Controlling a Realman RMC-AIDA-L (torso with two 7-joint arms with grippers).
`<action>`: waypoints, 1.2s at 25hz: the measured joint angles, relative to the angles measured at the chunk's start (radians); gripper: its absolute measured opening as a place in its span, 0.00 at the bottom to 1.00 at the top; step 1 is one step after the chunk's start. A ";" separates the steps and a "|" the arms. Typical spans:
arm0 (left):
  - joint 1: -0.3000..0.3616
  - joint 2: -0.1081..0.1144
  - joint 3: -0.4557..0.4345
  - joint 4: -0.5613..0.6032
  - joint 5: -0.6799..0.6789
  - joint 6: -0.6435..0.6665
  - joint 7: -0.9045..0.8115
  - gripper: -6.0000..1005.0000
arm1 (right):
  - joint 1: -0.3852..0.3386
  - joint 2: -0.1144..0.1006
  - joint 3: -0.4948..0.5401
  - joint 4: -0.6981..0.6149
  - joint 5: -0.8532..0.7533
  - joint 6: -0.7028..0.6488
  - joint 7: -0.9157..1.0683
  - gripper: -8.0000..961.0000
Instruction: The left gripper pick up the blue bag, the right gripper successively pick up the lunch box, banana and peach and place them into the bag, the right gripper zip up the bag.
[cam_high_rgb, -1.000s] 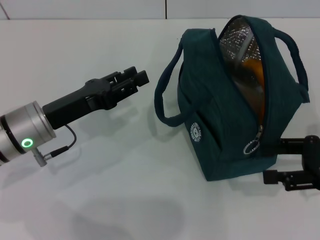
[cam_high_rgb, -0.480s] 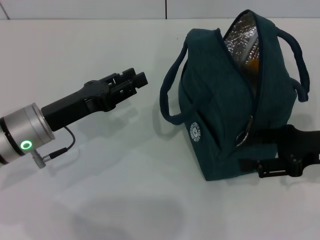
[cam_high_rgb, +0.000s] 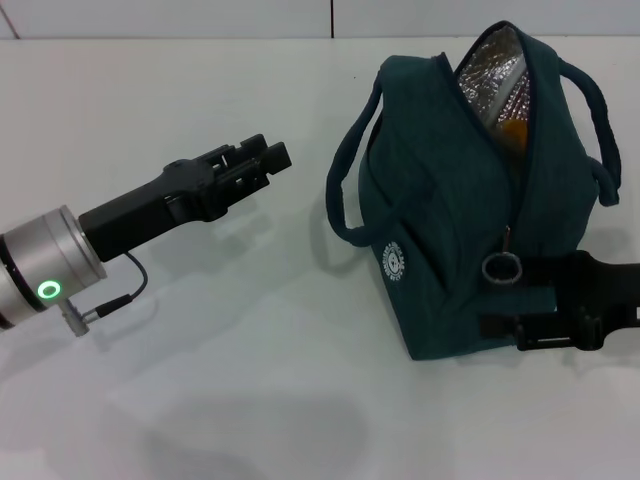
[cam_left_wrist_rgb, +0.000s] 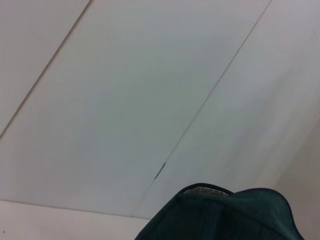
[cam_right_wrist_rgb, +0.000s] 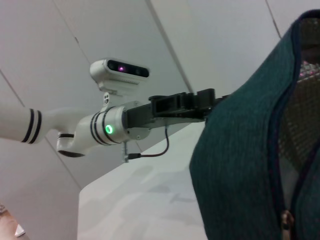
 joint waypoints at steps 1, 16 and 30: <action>0.001 0.000 0.000 0.000 -0.001 0.000 -0.001 0.51 | -0.007 0.000 0.001 -0.002 0.008 0.001 0.002 0.70; 0.005 0.001 0.000 0.000 -0.005 0.000 0.001 0.51 | -0.025 0.000 -0.002 -0.011 0.063 0.007 -0.002 0.66; 0.005 0.001 0.000 0.000 -0.005 -0.001 0.001 0.51 | -0.032 -0.002 0.001 -0.011 0.063 0.044 -0.007 0.31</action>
